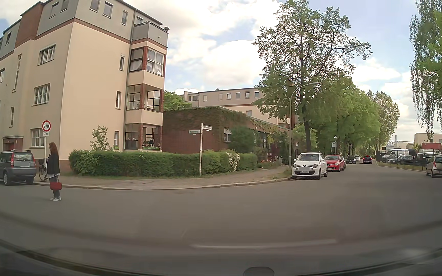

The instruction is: Follow the waypoints while adhering to traffic rules and regulations

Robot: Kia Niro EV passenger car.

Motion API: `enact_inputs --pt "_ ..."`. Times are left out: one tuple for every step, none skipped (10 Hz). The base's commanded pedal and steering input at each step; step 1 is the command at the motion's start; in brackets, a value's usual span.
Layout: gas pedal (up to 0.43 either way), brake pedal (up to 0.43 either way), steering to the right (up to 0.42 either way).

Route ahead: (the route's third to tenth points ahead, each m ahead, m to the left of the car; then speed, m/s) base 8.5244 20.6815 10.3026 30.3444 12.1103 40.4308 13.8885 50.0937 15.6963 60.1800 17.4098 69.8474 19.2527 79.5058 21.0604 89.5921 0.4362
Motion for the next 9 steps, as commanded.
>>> enact_inputs --pt "0.000 0.018 -0.398" --pt "0.000 0.159 -0.360" --pt "0.000 0.262 -0.324" --pt "0.000 0.299 -0.296" --pt "0.000 0.311 -0.271" --pt "0.000 0.311 -0.258" --pt "0.000 0.305 -0.250" --pt "0.000 0.220 -0.228" --pt "0.000 0.018 -0.203"
